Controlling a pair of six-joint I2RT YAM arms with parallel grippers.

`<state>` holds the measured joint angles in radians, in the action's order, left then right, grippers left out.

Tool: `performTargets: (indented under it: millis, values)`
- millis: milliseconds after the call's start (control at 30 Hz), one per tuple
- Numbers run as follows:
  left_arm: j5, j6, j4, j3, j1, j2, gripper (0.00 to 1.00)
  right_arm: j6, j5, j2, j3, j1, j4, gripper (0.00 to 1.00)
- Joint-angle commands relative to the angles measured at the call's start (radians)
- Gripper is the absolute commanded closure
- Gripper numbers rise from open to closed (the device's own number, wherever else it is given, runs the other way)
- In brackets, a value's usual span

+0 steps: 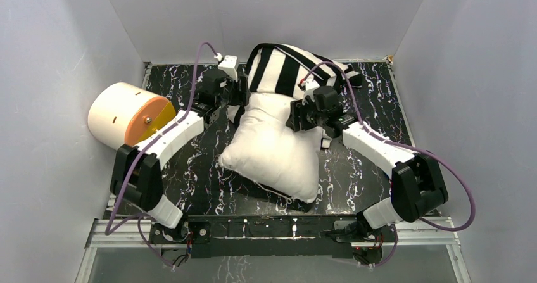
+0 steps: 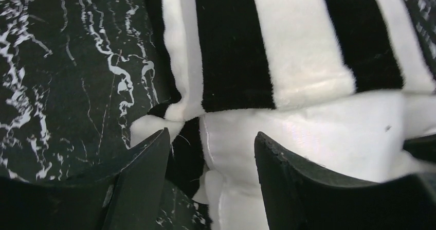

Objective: Put the pillow into the pillowcase
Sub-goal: Stuff the pillow into the pillowcase.

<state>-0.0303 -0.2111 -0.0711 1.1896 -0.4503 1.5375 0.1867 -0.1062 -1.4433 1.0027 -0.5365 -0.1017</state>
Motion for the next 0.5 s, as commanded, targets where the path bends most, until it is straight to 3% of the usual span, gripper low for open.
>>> performTargets:
  millis: [0,200,267,300,333,433,467]
  values:
    - [0.246,0.291,-0.112,0.069,0.010,0.069,0.41,-0.149,-0.127,-0.012,-0.043,0.122,0.091,0.40]
    - [0.284,0.397,-0.159,0.152,0.012,0.222,0.34,-0.210,-0.184,-0.045,-0.041,0.168,0.092,0.41]
    - [0.249,0.420,-0.205,0.160,0.011,0.269,0.36,-0.221,-0.198,-0.053,-0.046,0.182,0.121,0.41]
    - [0.231,0.426,-0.236,0.158,0.012,0.282,0.41,-0.224,-0.202,-0.056,-0.048,0.191,0.123,0.40]
    - [0.211,0.437,-0.267,0.153,0.012,0.293,0.53,-0.227,-0.202,-0.059,-0.051,0.200,0.124,0.40]
    - [0.221,0.414,-0.312,0.141,0.010,0.279,0.98,-0.185,-0.132,-0.080,-0.025,0.227,0.088,0.40]
    - [0.252,0.395,-0.300,0.141,0.008,0.256,1.00,-0.148,-0.095,-0.086,0.017,0.228,0.021,0.38]
